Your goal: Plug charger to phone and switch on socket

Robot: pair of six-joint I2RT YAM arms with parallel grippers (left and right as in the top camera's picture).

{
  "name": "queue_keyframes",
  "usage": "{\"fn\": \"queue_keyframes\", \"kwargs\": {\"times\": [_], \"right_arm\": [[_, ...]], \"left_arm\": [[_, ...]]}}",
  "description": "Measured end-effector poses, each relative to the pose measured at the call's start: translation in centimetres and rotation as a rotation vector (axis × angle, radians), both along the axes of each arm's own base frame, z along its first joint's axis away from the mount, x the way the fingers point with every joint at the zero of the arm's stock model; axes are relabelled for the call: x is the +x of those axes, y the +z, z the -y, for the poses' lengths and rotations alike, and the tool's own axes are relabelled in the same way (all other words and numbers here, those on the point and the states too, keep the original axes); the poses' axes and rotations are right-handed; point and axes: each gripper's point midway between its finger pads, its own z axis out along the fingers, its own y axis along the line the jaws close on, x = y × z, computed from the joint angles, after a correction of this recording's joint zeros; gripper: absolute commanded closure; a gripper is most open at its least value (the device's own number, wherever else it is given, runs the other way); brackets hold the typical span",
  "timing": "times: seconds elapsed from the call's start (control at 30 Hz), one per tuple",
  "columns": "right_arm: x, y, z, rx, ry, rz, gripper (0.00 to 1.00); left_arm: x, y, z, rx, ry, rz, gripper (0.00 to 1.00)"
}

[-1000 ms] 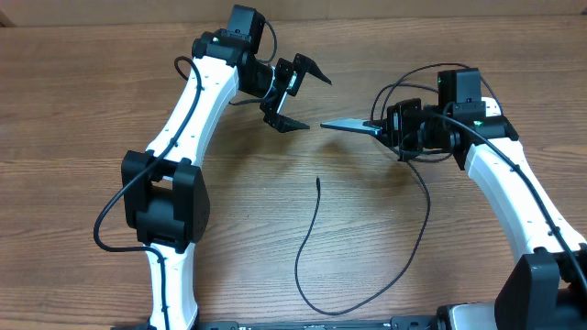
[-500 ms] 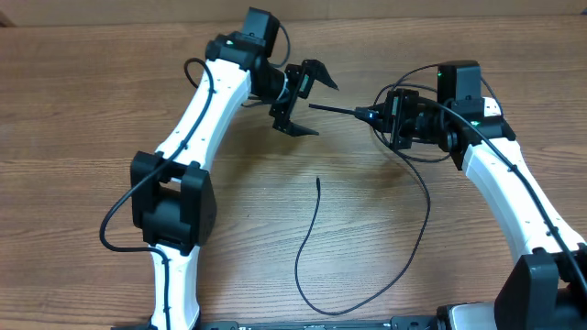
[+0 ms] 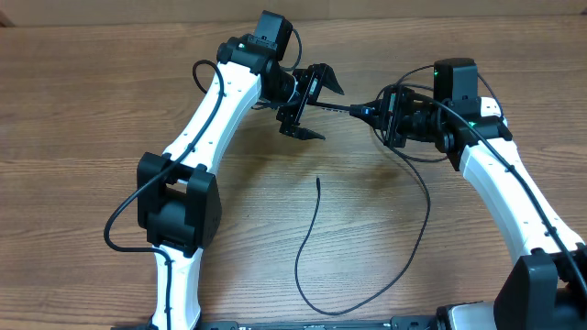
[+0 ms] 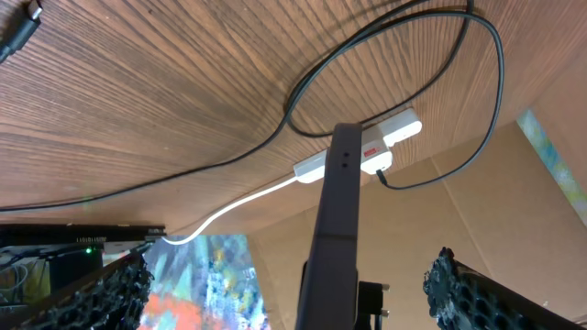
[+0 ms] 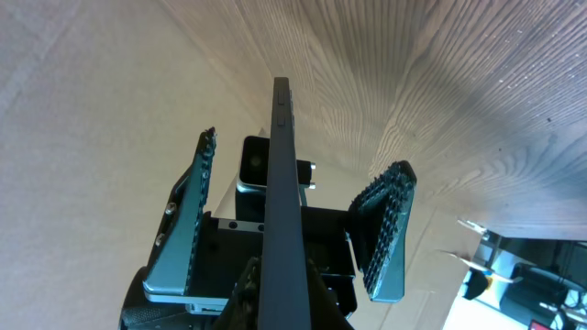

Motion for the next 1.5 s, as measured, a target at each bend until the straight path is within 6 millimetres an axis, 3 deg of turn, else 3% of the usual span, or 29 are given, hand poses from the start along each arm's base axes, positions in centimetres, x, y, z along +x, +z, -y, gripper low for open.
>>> {"fn": "queue_keyframes", "kwargs": {"times": [0.5,0.93,1.33,1.5], "right_arm": [[-0.3,0.3,-0.3,0.025,0.018,-0.009,0.96],[-0.4,0.2,-0.6,0.022,0.022,-0.011,0.96],[-0.4,0.2,-0.7,0.018,0.023,-0.009,0.96],[-0.4,0.1,-0.7,0.016,0.024,-0.008,0.96]], "left_arm": [[0.0,-0.5,0.1,0.037,0.001,0.014,0.02],[-0.3,-1.0,0.6,0.078,-0.002,0.027,0.11],[-0.1,-1.3,0.3,0.103,0.007,0.037,0.13],[0.0,-1.4,0.2,0.112,0.016,0.035,0.22]]}}
